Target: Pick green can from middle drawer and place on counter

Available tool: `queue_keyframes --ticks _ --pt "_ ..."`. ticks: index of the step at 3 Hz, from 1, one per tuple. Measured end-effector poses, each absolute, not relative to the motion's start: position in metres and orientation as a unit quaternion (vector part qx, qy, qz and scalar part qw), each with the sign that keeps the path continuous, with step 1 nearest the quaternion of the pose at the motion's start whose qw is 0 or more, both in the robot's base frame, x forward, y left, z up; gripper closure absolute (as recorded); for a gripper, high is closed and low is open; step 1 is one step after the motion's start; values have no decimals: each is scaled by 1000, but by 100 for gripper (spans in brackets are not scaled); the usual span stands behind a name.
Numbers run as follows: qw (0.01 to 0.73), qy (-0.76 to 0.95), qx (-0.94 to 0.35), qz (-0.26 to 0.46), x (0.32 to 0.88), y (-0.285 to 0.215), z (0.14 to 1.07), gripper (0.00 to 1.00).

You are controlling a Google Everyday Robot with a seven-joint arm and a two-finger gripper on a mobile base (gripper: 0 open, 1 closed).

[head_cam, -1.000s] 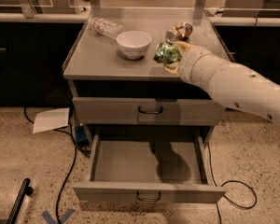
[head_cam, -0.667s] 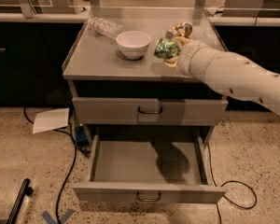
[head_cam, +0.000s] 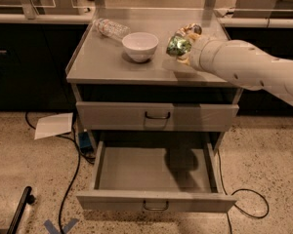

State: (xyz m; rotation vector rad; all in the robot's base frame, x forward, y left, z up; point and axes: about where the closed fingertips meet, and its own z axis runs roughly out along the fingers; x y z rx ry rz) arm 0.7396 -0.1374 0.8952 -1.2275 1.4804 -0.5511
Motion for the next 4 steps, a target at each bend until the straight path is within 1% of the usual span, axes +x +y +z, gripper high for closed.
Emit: queue_keyframes --ticks 1,2,4 --pt "523 641 -509 -239 753 -152 884 100" --pt "520 643 -504 -248 754 -164 888 81" --pt "520 643 -504 -248 754 -164 888 34"
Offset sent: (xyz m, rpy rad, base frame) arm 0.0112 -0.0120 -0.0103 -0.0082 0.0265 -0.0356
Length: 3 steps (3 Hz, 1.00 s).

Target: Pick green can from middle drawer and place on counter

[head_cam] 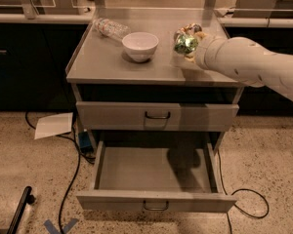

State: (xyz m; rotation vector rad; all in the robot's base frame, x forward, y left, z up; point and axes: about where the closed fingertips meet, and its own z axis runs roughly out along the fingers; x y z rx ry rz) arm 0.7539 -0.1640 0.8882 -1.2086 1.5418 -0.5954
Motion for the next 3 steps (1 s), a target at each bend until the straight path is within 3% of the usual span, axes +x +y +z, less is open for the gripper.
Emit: queue_keyframes --ticks 1,2,3 --pt "520 643 -504 -248 754 -164 888 11" --pt "520 643 -504 -248 754 -164 888 0" --pt "520 643 -504 -248 754 -164 888 0"
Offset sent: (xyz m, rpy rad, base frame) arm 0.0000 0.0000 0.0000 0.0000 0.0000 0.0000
